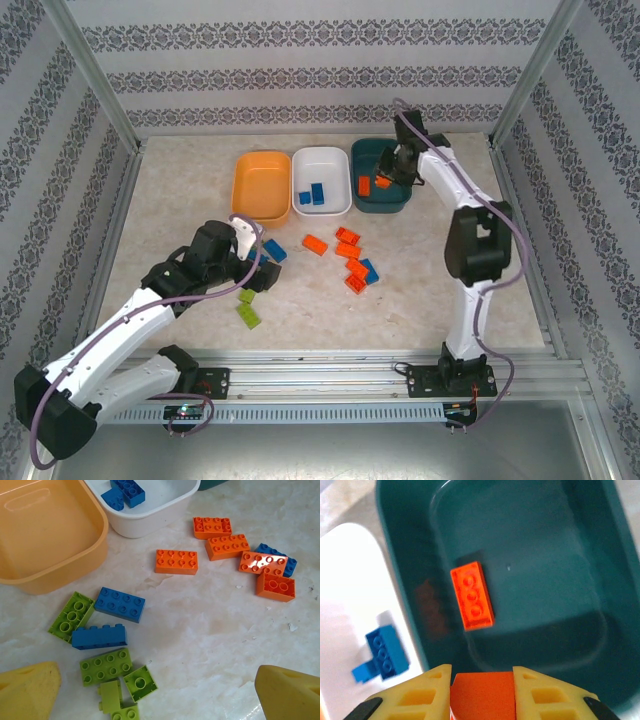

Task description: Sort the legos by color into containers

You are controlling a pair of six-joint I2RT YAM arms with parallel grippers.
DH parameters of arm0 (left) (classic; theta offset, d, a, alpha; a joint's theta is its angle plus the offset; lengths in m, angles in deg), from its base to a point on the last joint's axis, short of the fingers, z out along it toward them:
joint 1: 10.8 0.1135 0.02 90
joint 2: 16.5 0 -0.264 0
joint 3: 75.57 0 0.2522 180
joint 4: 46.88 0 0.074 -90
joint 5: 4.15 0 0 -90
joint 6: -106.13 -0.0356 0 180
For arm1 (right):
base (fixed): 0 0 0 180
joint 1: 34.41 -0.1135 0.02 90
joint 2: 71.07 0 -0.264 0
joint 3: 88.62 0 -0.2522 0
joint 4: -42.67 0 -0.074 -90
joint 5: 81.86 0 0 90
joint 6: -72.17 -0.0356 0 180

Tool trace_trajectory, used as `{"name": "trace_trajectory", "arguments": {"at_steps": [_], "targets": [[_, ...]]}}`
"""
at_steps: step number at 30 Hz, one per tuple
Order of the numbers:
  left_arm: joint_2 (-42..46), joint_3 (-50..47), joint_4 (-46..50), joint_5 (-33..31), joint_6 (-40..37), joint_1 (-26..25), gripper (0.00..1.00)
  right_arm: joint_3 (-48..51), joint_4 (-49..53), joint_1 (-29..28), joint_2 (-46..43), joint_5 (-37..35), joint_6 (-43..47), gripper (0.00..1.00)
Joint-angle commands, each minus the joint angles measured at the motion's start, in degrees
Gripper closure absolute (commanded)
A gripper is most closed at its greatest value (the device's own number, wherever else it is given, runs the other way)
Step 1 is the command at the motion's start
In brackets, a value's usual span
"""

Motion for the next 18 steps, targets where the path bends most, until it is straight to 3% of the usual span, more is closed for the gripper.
{"name": "trace_trajectory", "arguments": {"at_steps": [1, 6, 9, 13, 18], "targets": [[-0.76, 0.03, 0.51, -0.84, -1.38, -1.09, 0.0, -7.05, 0.87, 0.31, 7.22, -1.22, 0.99, 0.73], [-1.5, 0.23, 0.82, -1.15, -1.65, -1.19, 0.0, -13.85, 1.85, 0.27, 13.35, -3.48, 1.95, 0.67], [-1.55, 0.37, 0.78, -0.98, -1.66, -1.23, 0.0, -14.65, 2.51, 0.43, 13.18, -3.58, 2.65, 0.56], [-1.68, 0.36, 0.65, -0.3, -1.75, -1.17, 0.0, -11.65, 1.83, 0.66, 8.73, -4.65, 3.57, 0.4], [-1.4, 0.28, 0.27, 2.2, -1.66, -1.28, 0.0, -2.95, -0.7, 0.34, -1.88, -3.91, 4.18, 0.37]]}}
